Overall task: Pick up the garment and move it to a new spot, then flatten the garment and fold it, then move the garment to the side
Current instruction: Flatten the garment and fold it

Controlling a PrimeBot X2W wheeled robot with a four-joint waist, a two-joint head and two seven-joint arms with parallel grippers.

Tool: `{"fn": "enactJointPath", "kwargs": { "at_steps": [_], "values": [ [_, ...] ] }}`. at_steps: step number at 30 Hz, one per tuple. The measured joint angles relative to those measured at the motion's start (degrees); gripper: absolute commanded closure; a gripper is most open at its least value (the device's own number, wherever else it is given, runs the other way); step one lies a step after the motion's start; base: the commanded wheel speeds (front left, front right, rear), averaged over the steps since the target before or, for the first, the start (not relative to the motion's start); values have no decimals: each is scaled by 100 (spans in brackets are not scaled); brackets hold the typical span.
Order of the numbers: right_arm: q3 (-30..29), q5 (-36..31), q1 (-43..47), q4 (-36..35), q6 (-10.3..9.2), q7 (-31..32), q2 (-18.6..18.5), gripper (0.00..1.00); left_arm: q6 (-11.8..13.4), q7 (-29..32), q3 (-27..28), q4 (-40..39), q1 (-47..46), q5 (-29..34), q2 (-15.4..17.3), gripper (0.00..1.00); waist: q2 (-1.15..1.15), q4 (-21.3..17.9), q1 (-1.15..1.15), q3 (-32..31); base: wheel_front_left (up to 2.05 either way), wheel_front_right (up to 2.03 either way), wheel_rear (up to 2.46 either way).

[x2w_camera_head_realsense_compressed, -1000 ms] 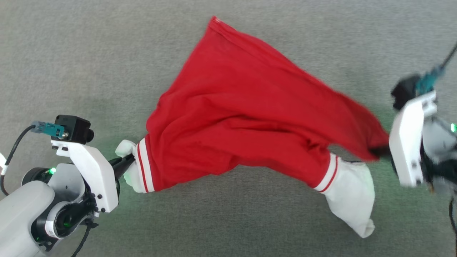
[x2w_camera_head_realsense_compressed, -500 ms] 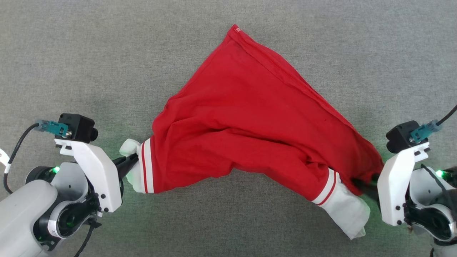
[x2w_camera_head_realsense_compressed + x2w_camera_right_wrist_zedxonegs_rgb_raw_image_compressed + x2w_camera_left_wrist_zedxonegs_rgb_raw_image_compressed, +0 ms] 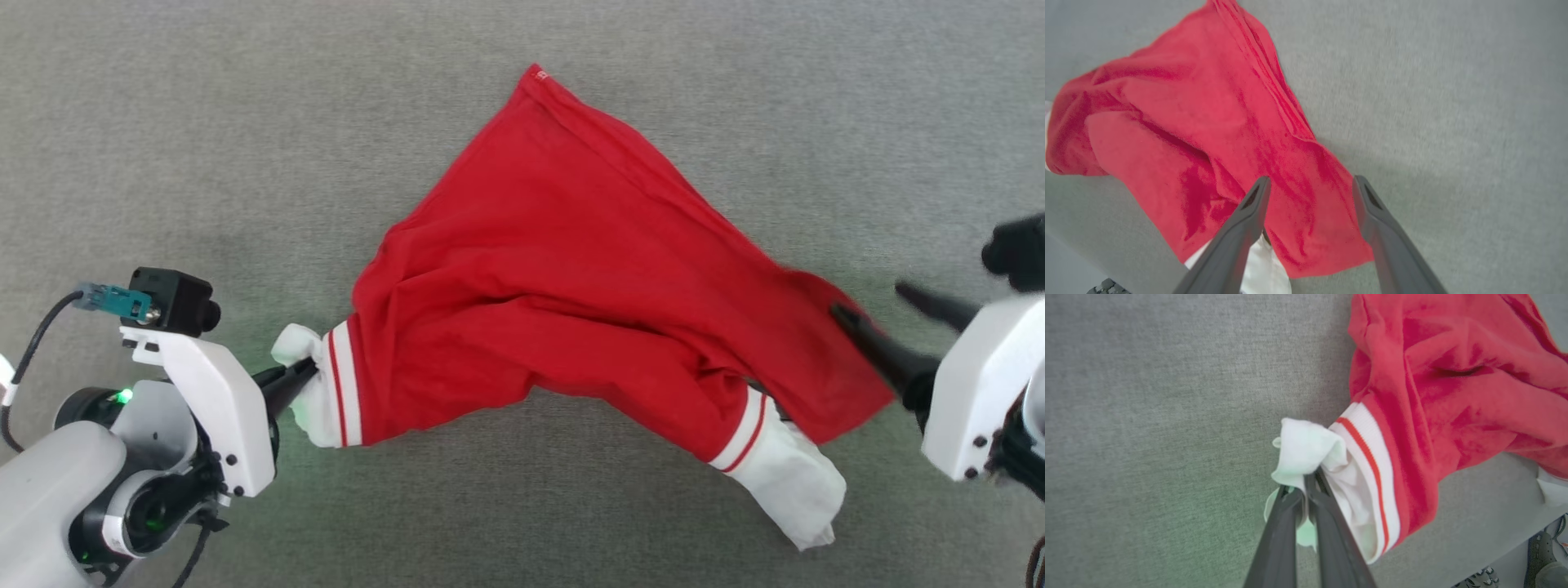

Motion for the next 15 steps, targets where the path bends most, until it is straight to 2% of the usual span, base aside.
{"fn": "enactJointPath", "kwargs": {
  "at_steps": [7,15],
  "values": [
    [455,-202,-742,-4,-1,-666,-339,0,-13,4,-73,-38,-24,30,-152,100,0,253,0,-1,0,0,0],
    [1296,18,-1820,1361,0,-1359,-664,0,-159,52,-220,109,-228,164,-547,100,0,743,0,32,0,0,0]
  ]
}}
